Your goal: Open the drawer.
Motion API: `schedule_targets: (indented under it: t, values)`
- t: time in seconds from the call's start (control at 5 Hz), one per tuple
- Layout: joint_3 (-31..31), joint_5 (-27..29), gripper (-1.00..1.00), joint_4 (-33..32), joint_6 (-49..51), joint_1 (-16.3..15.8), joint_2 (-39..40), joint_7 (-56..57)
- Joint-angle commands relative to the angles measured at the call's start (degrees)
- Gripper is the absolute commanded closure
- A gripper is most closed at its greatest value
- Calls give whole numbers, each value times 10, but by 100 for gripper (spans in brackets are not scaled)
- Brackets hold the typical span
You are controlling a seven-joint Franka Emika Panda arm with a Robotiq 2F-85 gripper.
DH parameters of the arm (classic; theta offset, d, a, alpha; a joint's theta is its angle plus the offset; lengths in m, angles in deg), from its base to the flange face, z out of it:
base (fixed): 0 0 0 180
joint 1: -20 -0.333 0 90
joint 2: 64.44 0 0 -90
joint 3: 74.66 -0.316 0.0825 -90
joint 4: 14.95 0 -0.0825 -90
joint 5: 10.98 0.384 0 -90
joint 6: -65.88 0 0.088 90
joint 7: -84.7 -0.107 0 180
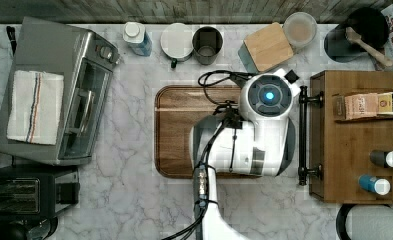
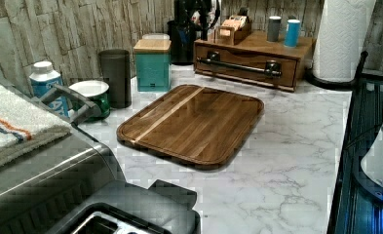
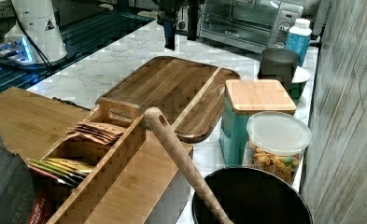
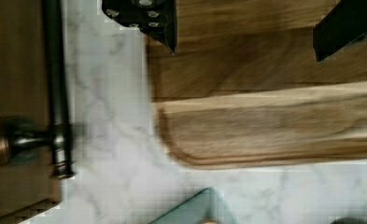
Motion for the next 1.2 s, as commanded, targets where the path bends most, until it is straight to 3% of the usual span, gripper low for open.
schedule_targets:
  t: [0.2,0.6,1.2]
  values:
    - [56,-42,-100,-93,-145,51,-44,98]
    - [66,-87,-100,-85,-156,75,-11,74]
    - [100,-43,-100,-74,-178,74,28,120]
